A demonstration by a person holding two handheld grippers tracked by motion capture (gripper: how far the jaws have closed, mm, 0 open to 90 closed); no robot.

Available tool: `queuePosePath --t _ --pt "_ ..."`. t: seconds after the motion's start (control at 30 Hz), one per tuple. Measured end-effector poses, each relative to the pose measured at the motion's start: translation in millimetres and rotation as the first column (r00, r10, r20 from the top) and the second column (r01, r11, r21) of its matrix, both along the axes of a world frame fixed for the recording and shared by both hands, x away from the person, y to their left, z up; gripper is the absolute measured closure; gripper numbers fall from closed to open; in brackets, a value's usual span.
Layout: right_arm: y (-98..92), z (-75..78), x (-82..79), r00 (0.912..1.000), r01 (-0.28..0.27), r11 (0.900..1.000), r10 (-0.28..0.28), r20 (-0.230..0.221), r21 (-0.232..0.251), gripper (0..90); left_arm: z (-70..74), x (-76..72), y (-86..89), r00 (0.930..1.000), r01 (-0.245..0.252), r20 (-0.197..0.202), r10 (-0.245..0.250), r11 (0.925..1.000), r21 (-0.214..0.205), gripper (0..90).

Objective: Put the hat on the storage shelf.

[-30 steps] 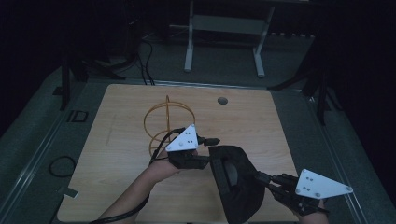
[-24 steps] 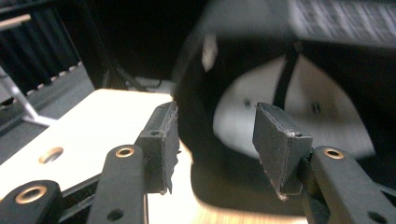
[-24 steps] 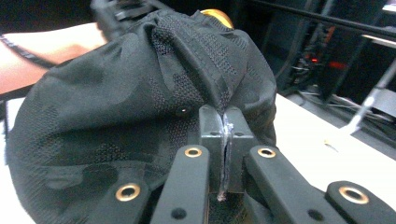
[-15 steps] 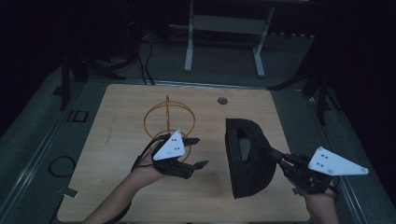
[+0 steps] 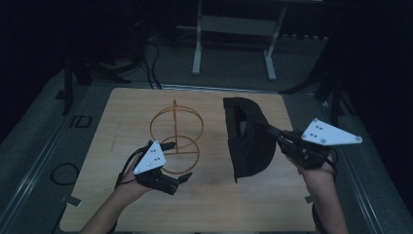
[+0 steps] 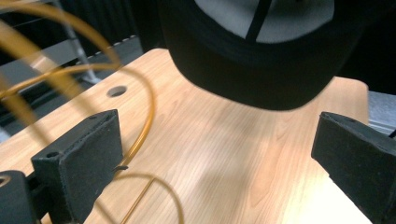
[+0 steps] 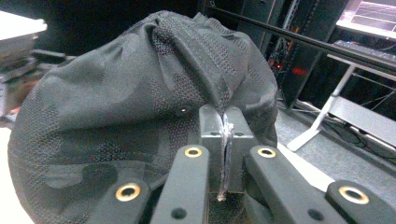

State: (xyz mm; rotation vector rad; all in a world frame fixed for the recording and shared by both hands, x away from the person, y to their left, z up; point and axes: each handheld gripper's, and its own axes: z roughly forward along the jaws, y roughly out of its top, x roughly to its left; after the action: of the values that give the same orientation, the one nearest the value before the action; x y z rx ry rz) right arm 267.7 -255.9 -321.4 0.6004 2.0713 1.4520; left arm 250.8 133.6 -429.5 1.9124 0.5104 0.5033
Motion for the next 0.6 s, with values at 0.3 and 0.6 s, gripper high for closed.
queuePosePath --t 0.3,0.6 --pt "31.2 23.8 25.7 0.9998 -0.011 0.9998 0.011 0.015 -0.014 88.9 -38.1 -10.9 41.0 0.9939 -0.103 -0.042 0.102 0.9946 -0.011 2.7" --pt "74.5 37.4 48.1 0.9993 -0.027 0.9961 0.029 0.024 -0.084 88.9 -71.7 -27.3 76.4 0.9741 -0.214 -0.088 0.208 0.9748 -0.063 2.7"
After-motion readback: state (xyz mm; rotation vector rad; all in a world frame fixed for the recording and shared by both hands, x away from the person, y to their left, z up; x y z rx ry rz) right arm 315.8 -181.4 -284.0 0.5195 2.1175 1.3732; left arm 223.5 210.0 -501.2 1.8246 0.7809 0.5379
